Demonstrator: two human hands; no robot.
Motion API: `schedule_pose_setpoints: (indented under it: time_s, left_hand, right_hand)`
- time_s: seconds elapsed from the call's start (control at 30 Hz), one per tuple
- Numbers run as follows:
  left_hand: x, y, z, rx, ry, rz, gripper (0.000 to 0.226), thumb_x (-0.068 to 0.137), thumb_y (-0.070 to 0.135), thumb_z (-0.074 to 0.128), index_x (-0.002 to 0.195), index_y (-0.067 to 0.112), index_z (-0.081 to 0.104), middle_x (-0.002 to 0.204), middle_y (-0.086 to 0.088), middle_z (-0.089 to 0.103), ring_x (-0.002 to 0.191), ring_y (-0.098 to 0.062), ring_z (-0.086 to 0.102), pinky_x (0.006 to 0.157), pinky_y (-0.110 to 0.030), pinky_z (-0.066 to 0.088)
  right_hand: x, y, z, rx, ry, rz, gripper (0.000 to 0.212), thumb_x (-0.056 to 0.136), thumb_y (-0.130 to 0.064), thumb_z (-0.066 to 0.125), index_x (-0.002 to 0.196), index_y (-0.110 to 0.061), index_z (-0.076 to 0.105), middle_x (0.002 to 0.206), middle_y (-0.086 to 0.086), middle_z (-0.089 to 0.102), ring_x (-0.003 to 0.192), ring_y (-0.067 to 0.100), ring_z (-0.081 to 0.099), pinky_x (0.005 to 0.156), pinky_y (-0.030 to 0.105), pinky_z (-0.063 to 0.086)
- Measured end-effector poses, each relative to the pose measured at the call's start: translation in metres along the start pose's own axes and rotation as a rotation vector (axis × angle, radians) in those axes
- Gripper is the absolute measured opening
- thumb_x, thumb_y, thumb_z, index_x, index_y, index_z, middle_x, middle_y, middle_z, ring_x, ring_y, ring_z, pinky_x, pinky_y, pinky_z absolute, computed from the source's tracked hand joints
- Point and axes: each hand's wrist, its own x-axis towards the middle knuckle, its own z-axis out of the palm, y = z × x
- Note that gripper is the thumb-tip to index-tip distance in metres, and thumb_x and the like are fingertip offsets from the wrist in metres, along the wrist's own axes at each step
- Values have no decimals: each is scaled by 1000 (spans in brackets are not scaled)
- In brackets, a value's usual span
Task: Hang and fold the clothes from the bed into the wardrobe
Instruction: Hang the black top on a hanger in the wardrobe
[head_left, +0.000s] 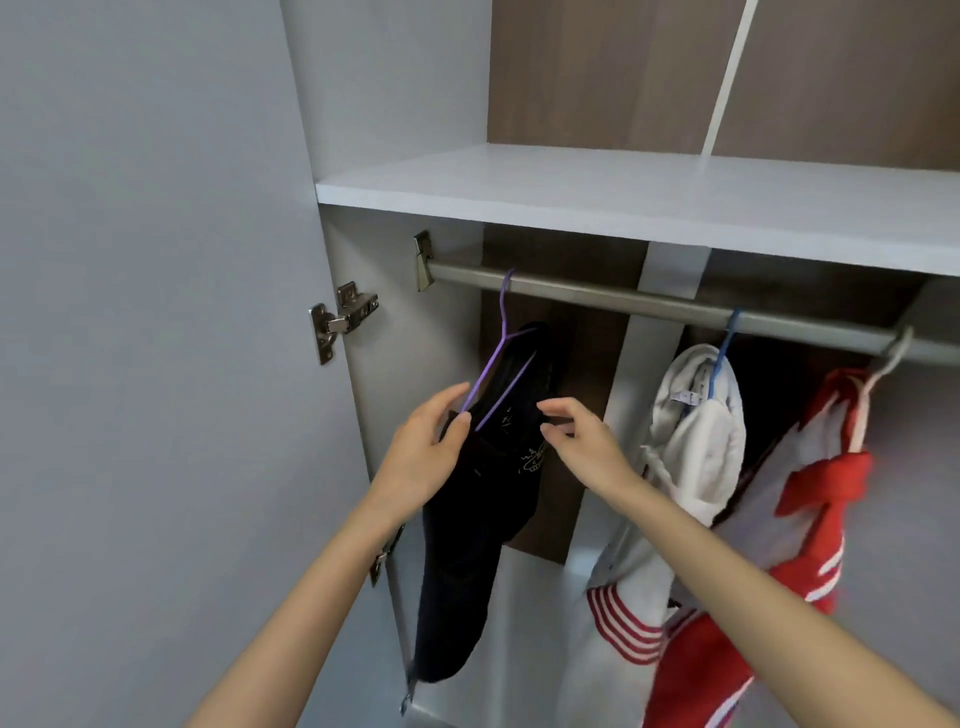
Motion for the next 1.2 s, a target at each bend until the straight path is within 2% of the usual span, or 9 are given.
schedule_pose_setpoints:
  time_s: [0.1,0.2,0.4,0.5,0.67,0.83,0.93,1.07,1.2]
  left_hand:
    - [-36,9,-7,-45,-14,7,35,98,21,50,132,32,53,130,14,56,120,-2,51,102,-18,38]
    - [-80,16,-8,-32,-118,-3,38,99,23,49,137,26,50,136,8,54,123,-9,51,105,-27,39]
    - [-167,42,-7,3,-351,-13,41,100,27,46,141,30,44,140,8,50,126,-10,47,98,-21,36]
    - [-205,66,-4,18,-431,7,42,101,25,45,142,27,42,141,5,50,128,-12,46,103,-24,37]
    - [-266,103,3,17,-493,61,42,101,22,45,142,19,43,141,3,50,127,-8,46,108,-28,38]
    - [-344,123,30,30,-540,28,42,100,23,45,142,18,44,144,0,47,132,-16,44,112,-39,36]
    - [-403,131,48,-5,-592,49,38,100,19,47,138,18,48,139,-2,51,130,-17,47,111,-34,35]
    - [-472,143,62,-11,-651,42,36,99,19,48,135,19,52,128,4,57,118,-13,53,98,-19,38]
    - [-525,157,70,4,-741,83,36,99,19,48,135,22,52,131,3,57,118,-9,53,99,-22,39]
  right_hand:
    - [-57,-7,5,51,75,19,25,96,-15,56,120,-23,59,119,-6,61,95,0,57,74,4,43]
    - [-118,-16,12,101,143,79,22,95,-11,57,114,-22,60,112,-6,63,100,9,60,83,9,43]
    - [-240,-38,5,40,233,141,22,95,-12,55,113,-24,61,111,-7,63,84,4,59,69,4,43]
    - [-293,-47,-2,2,273,165,24,96,-9,55,118,-17,62,115,-5,62,96,8,60,83,10,45]
    - [-377,-56,-18,-46,327,199,23,96,-11,55,115,-20,62,113,-11,62,95,1,57,74,-2,38]
    - [-476,-55,-33,-35,349,272,23,96,-11,53,114,-21,63,116,-9,63,103,10,59,86,11,43]
    - [-544,-53,-36,-49,341,319,23,96,-9,52,114,-20,62,109,-12,62,92,4,58,76,1,38]
    - [-633,-49,-36,-61,330,412,24,97,-10,52,117,-18,62,110,-8,65,96,15,60,73,2,39]
    - [-711,-54,-38,-73,359,466,22,97,-10,52,114,-19,63,107,-7,65,95,11,61,73,3,40]
